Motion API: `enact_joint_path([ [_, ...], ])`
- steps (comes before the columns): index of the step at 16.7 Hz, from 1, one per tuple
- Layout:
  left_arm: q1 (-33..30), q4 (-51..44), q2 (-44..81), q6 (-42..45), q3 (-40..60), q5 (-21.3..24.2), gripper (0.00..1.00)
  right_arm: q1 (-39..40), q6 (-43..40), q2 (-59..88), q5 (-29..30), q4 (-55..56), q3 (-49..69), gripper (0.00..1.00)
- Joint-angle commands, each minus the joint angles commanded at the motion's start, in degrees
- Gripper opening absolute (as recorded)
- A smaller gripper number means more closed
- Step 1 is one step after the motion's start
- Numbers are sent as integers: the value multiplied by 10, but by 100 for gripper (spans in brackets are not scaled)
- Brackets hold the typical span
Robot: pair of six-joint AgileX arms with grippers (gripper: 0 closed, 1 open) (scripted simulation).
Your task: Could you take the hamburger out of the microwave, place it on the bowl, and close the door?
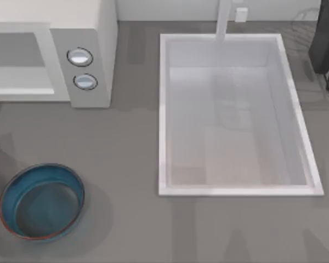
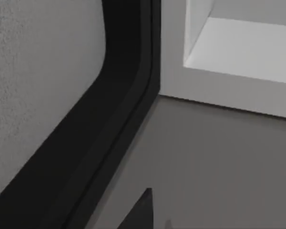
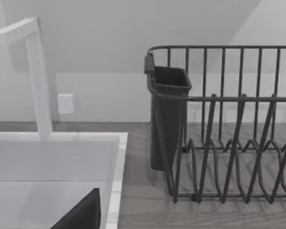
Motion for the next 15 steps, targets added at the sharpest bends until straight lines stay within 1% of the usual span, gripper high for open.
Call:
enact_joint_path([
  [3,0,-63,-60,0,4,-1,0,0,0,0,0,0,0,100],
  [11,1,-303,-281,0,18,-3,0,0,0,0,0,0,0,100],
  [13,1,-345,-319,0,21,-4,0,0,0,0,0,0,0,100],
  [15,1,-365,-338,0,22,-4,0,0,0,0,0,0,0,100],
])
